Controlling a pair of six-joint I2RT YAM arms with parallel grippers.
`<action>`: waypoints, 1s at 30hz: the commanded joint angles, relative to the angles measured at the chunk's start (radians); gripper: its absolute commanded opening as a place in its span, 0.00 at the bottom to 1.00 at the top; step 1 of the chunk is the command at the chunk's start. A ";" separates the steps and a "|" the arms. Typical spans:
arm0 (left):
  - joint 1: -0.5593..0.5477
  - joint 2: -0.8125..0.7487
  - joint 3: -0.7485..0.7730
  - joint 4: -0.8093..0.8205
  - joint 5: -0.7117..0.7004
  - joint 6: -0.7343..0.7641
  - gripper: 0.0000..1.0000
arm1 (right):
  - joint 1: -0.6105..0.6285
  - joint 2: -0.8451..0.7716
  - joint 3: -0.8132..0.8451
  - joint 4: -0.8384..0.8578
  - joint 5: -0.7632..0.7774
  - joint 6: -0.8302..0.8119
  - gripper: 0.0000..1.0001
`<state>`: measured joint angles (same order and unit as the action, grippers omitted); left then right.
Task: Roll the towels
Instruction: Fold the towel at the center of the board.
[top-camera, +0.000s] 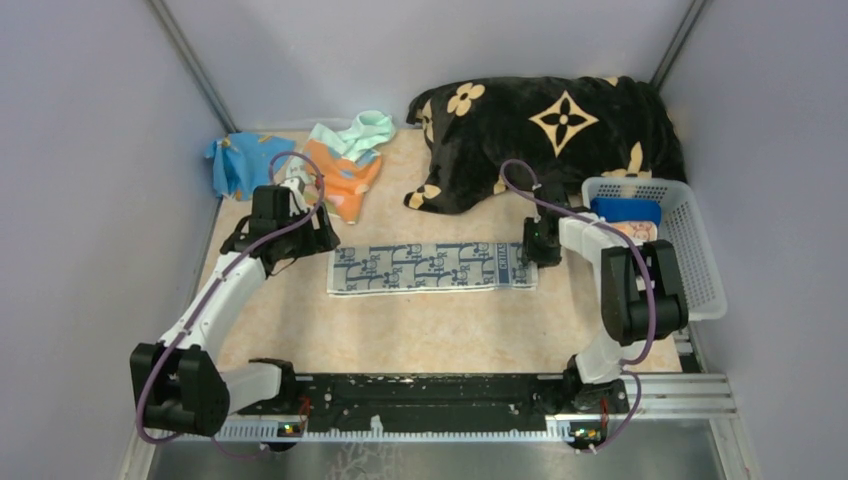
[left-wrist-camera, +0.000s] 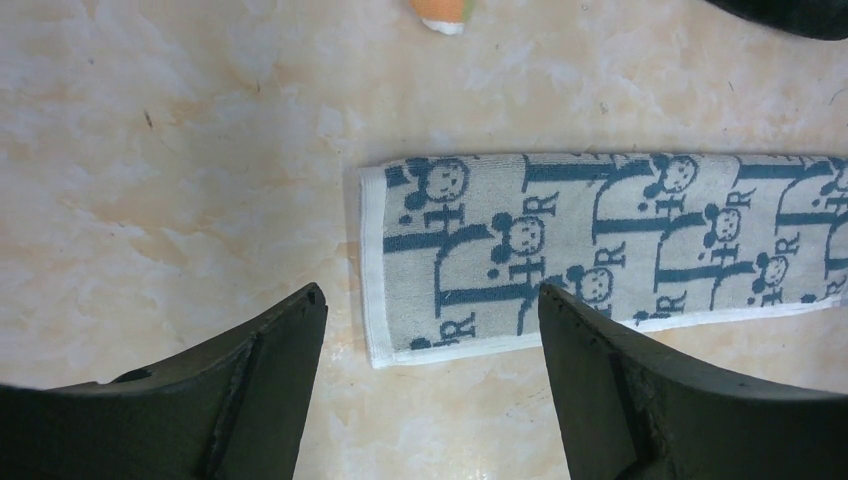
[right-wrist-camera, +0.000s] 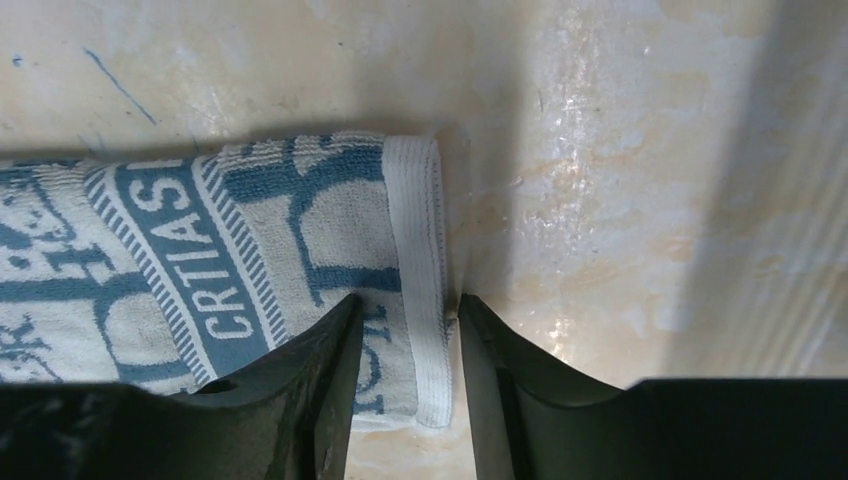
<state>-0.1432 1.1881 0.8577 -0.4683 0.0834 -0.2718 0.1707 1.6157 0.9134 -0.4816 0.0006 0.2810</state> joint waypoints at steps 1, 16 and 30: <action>0.004 -0.045 0.012 -0.002 0.013 0.047 0.83 | 0.039 0.127 -0.013 -0.066 0.021 0.006 0.37; 0.004 -0.131 -0.052 0.032 0.171 -0.056 0.83 | 0.082 0.006 0.158 -0.238 0.413 0.007 0.00; -0.032 -0.130 -0.262 0.235 0.325 -0.246 0.82 | 0.161 -0.098 0.317 -0.333 0.460 -0.057 0.00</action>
<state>-0.1669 1.0447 0.6220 -0.3435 0.3492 -0.4595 0.2626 1.5761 1.1988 -0.7925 0.5415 0.2535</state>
